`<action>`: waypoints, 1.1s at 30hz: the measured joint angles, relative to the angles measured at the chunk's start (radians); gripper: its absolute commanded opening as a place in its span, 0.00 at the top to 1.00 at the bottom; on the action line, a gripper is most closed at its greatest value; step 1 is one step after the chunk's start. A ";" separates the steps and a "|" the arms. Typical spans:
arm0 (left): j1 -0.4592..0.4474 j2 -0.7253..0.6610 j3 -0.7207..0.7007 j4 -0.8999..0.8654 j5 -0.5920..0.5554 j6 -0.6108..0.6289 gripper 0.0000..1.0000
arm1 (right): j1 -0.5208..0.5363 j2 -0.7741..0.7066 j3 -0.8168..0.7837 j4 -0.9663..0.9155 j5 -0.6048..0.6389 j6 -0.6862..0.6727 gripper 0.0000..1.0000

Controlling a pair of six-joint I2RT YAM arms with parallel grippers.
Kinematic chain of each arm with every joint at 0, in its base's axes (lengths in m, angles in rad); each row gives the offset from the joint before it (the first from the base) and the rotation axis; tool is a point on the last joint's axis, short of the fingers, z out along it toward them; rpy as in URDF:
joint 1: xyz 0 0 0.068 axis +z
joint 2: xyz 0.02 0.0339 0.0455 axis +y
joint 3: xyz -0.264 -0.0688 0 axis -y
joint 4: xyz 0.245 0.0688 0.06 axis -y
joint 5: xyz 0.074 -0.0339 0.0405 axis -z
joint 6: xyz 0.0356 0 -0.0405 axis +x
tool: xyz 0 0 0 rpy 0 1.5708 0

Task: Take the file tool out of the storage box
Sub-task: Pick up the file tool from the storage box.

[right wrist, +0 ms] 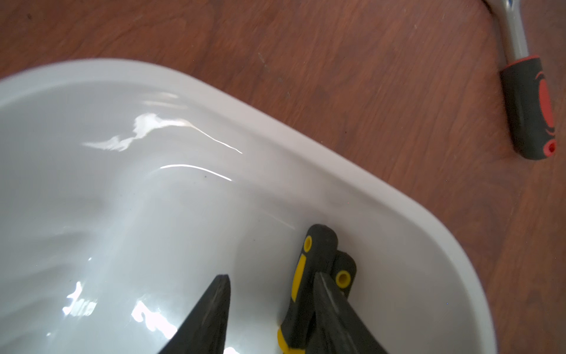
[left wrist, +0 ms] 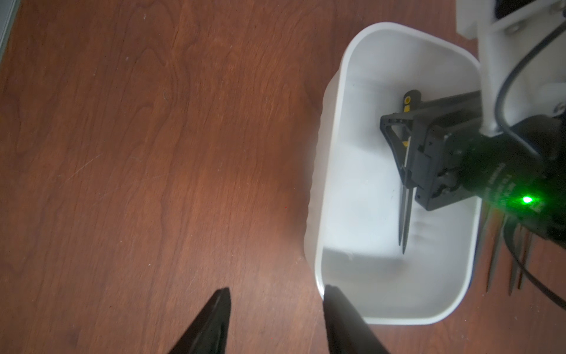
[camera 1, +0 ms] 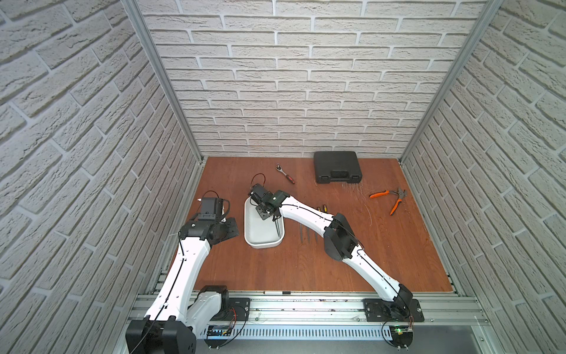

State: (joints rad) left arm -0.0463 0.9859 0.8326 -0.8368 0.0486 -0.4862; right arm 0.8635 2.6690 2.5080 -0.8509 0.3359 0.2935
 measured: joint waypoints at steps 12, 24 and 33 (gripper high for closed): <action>0.000 0.000 0.000 0.000 -0.001 0.003 0.45 | 0.003 0.003 -0.005 0.022 -0.071 0.032 0.53; 0.000 -0.002 0.000 -0.001 -0.004 0.003 0.45 | 0.075 -0.077 -0.143 0.125 -0.157 0.031 0.53; 0.000 -0.008 0.000 -0.001 -0.004 0.003 0.45 | 0.062 -0.196 -0.124 0.094 -0.044 0.063 0.51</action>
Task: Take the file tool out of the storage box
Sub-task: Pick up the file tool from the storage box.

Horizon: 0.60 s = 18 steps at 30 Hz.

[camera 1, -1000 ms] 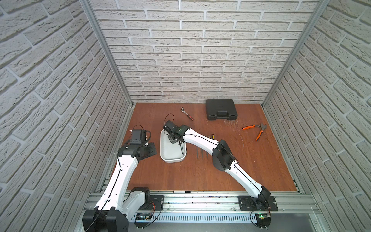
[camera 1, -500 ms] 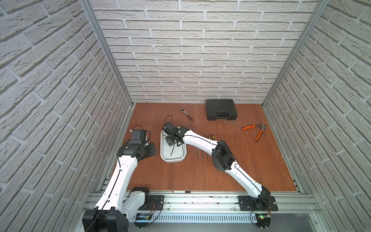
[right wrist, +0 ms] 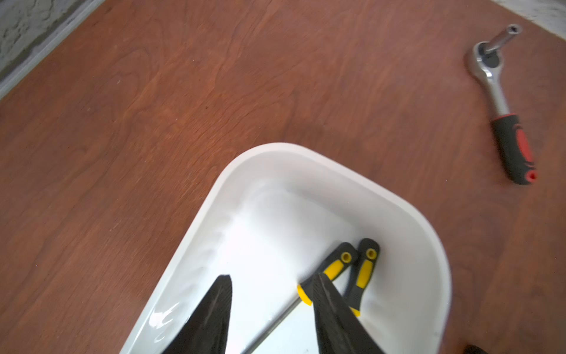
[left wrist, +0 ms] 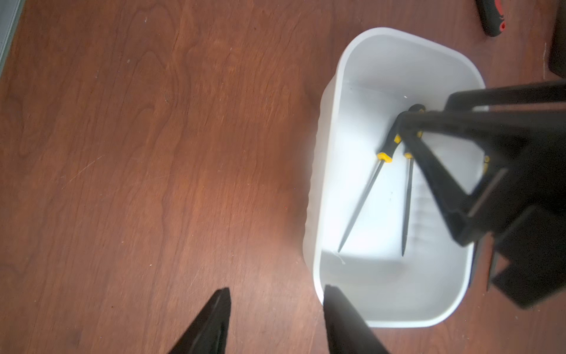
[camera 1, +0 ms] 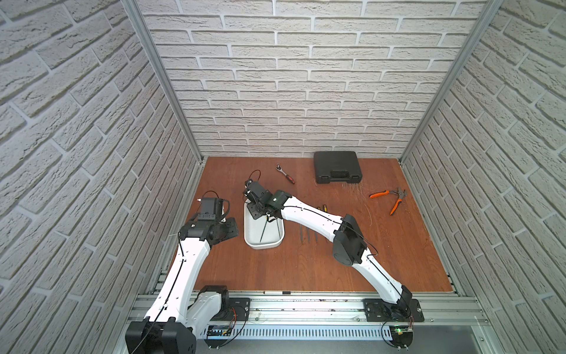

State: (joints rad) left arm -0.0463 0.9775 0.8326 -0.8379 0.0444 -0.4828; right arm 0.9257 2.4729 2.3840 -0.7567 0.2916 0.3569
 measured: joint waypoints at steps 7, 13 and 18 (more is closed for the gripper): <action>0.000 0.000 0.000 0.000 0.001 0.000 0.45 | -0.011 -0.004 -0.020 -0.120 0.082 0.130 0.51; 0.000 -0.010 0.000 0.000 0.001 -0.001 0.45 | -0.011 0.005 -0.009 -0.168 0.096 0.208 0.50; 0.000 -0.014 0.000 0.000 0.001 -0.001 0.45 | -0.011 0.024 0.008 -0.177 0.091 0.243 0.50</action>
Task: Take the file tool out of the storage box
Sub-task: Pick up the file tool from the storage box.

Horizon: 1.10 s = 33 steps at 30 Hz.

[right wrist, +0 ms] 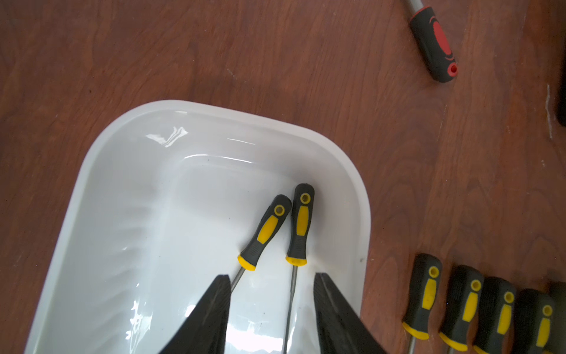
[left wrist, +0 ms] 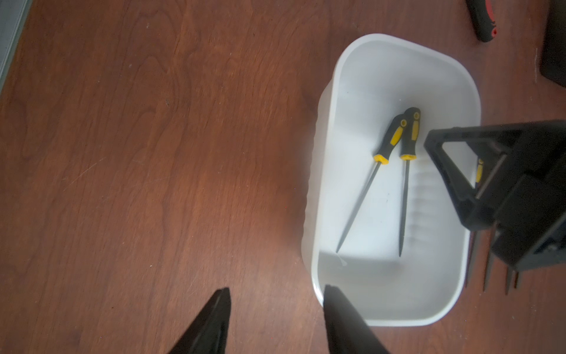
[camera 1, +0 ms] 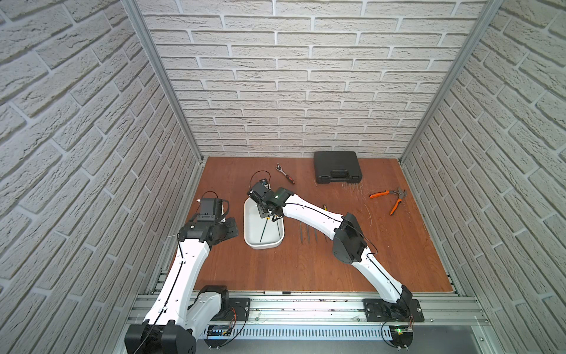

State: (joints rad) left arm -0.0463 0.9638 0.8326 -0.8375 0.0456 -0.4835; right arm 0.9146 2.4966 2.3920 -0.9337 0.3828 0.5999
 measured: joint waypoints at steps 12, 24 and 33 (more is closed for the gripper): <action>0.000 -0.003 0.000 0.000 0.000 0.000 0.45 | 0.002 0.034 -0.009 0.002 -0.053 0.077 0.50; 0.000 -0.004 0.000 -0.002 -0.006 0.000 0.45 | -0.004 0.110 -0.009 0.024 -0.090 0.082 0.51; 0.000 -0.010 0.000 -0.010 -0.018 -0.008 0.45 | -0.018 0.118 0.000 0.043 -0.119 0.072 0.52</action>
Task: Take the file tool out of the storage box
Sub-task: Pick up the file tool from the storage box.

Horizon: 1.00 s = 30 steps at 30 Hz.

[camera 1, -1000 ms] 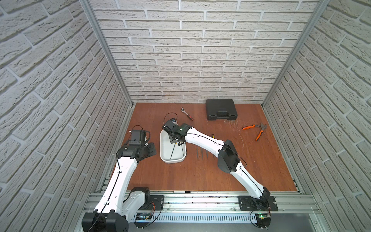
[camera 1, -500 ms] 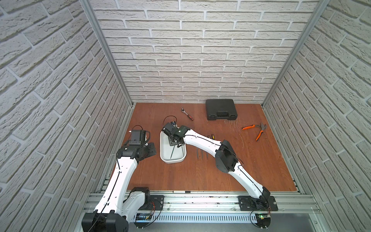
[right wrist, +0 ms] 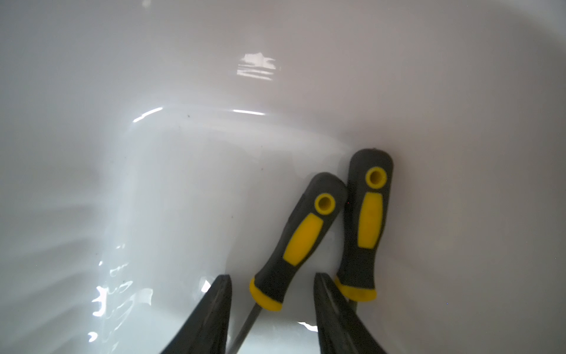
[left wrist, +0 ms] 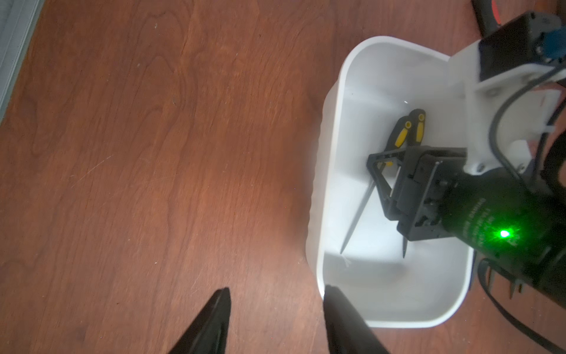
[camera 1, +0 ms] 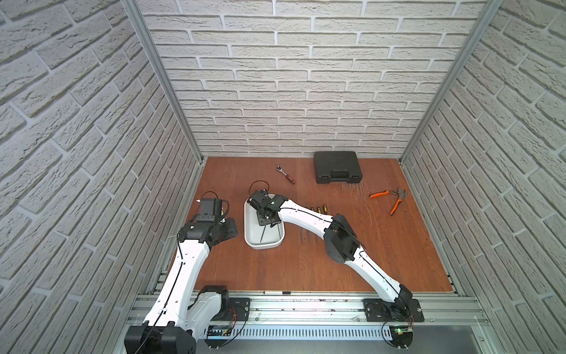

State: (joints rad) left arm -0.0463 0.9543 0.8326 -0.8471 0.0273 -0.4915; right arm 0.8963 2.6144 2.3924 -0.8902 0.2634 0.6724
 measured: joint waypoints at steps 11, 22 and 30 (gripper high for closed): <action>0.000 -0.002 0.000 -0.015 -0.005 0.000 0.45 | -0.023 0.038 0.058 0.040 -0.028 -0.008 0.58; 0.000 -0.011 0.000 -0.019 -0.005 0.000 0.45 | -0.024 0.045 0.066 0.066 -0.053 -0.041 0.98; 0.000 -0.029 0.000 -0.026 -0.005 0.000 0.45 | -0.023 -0.030 -0.072 0.177 -0.116 -0.053 0.98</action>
State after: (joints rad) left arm -0.0463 0.9257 0.8330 -0.8726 0.0223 -0.4919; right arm 0.8734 2.5843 2.3203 -0.7128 0.1474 0.6197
